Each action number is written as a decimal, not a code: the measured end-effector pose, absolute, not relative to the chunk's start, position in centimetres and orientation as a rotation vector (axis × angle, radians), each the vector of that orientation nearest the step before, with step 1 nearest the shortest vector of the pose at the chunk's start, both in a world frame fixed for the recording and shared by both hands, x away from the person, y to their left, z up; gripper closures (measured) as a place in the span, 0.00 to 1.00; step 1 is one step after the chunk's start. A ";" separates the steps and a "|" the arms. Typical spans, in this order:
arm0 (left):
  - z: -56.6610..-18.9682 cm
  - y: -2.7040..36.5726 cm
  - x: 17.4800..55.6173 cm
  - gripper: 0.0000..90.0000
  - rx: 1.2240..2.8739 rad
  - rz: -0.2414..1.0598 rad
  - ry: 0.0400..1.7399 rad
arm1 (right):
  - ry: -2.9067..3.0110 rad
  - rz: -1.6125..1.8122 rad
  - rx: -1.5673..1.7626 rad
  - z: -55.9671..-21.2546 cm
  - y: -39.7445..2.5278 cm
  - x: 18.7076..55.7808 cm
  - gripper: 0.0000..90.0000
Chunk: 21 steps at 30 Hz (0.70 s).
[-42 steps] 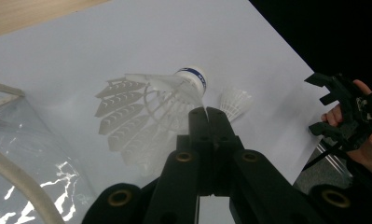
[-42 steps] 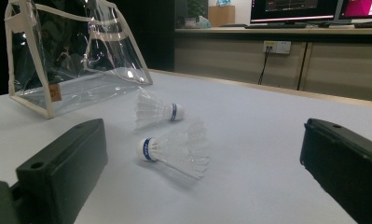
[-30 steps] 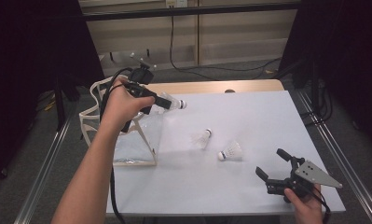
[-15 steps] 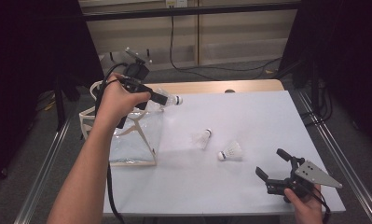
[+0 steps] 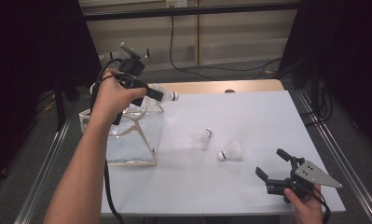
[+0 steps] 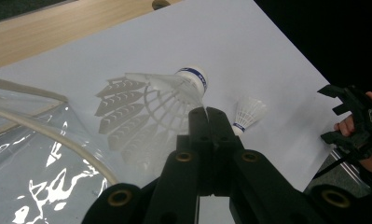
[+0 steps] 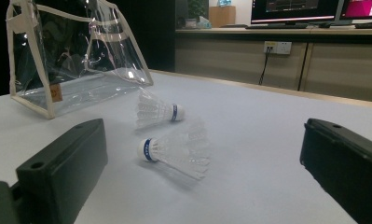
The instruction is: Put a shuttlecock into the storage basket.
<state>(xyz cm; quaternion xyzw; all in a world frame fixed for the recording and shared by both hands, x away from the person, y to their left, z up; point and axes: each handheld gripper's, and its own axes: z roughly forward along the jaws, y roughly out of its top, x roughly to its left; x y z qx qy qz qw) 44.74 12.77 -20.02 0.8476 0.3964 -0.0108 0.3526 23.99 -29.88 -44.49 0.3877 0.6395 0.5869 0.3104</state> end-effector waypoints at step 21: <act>-18.6 13.6 45.1 1.00 2.189 0.016 1.049 | 1.692 1.551 1.023 -44.5 -29.9 24.0 0.01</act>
